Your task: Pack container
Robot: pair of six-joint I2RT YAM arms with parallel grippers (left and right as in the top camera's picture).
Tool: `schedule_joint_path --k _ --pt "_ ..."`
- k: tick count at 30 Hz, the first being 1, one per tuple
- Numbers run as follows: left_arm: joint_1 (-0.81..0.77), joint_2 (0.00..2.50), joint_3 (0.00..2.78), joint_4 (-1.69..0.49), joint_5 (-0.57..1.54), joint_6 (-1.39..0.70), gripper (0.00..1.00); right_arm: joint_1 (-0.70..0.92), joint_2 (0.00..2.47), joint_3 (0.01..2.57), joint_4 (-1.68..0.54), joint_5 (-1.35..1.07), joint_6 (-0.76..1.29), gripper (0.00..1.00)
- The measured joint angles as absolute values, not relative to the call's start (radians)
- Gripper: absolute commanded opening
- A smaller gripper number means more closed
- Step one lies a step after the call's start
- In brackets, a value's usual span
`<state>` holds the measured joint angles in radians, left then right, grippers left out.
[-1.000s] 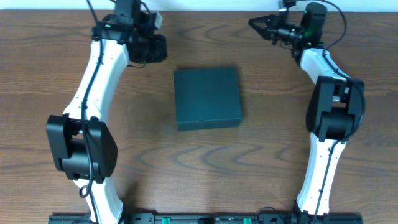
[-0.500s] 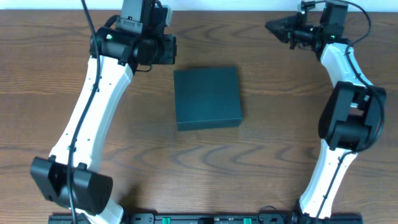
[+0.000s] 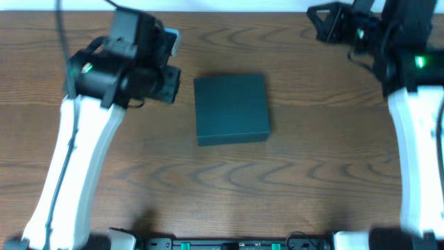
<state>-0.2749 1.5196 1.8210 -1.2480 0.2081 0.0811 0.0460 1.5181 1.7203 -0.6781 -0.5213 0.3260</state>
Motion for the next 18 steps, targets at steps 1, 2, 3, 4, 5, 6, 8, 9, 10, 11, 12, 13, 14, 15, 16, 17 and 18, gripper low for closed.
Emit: schedule_joint_path --k 1,2,3,4,5,6,8,9,10,11,12,13,14,15,16,17,18 --pt "-0.275 1.481 1.813 -1.259 0.207 0.095 0.06 0.054 1.467 1.672 -0.67 -0.502 0.319 0.02" --pt "-0.275 1.432 1.795 -1.265 0.206 0.11 0.06 0.059 1.415 1.618 -0.662 -0.485 0.312 0.02" --pt "-0.275 1.382 1.769 -1.262 0.205 0.121 0.06 0.062 1.365 1.567 -0.661 -0.472 0.307 0.01" --pt "-0.275 1.324 1.726 -1.254 0.205 0.132 0.06 0.062 1.304 1.503 -0.667 -0.457 0.302 0.02" --pt "-0.275 1.289 1.699 -1.25 0.206 0.136 0.06 0.062 1.265 1.461 -0.676 -0.449 0.3 0.02" --pt "-0.274 1.221 1.626 -1.225 0.205 0.14 0.06 0.062 1.209 1.395 -0.694 -0.443 0.294 0.02" --pt "-0.266 1.118 1.492 -1.185 0.202 0.145 0.06 0.062 1.135 1.297 -0.743 -0.445 0.286 0.01" --pt "-0.255 1.066 1.414 -1.162 0.204 0.146 0.06 0.063 1.103 1.243 -0.762 -0.45 0.283 0.02" --pt "-0.251 1.034 1.365 -1.148 0.206 0.146 0.06 0.064 1.082 1.203 -0.77 -0.457 0.282 0.01" --pt "-0.242 0.985 1.284 -1.116 0.212 0.142 0.06 0.069 1.056 1.146 -0.783 -0.462 0.28 0.02" --pt "-0.237 0.952 1.227 -1.098 0.218 0.138 0.06 0.074 1.042 1.105 -0.793 -0.466 0.28 0.02" --pt "-0.235 0.915 1.164 -1.078 0.229 0.131 0.06 0.08 1.025 1.058 -0.8 -0.472 0.28 0.02" --pt "-0.235 0.892 1.121 -1.062 0.237 0.128 0.06 0.083 1.012 1.018 -0.801 -0.474 0.28 0.02" --pt "-0.234 0.872 1.082 -1.046 0.246 0.126 0.06 0.083 0.999 0.983 -0.804 -0.475 0.28 0.02" --pt "-0.233 0.851 1.036 -1.029 0.261 0.123 0.06 0.083 0.978 0.933 -0.804 -0.477 0.28 0.02" --pt "-0.231 0.839 0.997 -1.011 0.273 0.115 0.06 0.083 0.958 0.886 -0.805 -0.477 0.28 0.02" --pt "-0.231 0.834 0.966 -0.996 0.284 0.103 0.06 0.083 0.94 0.846 -0.806 -0.478 0.28 0.02"
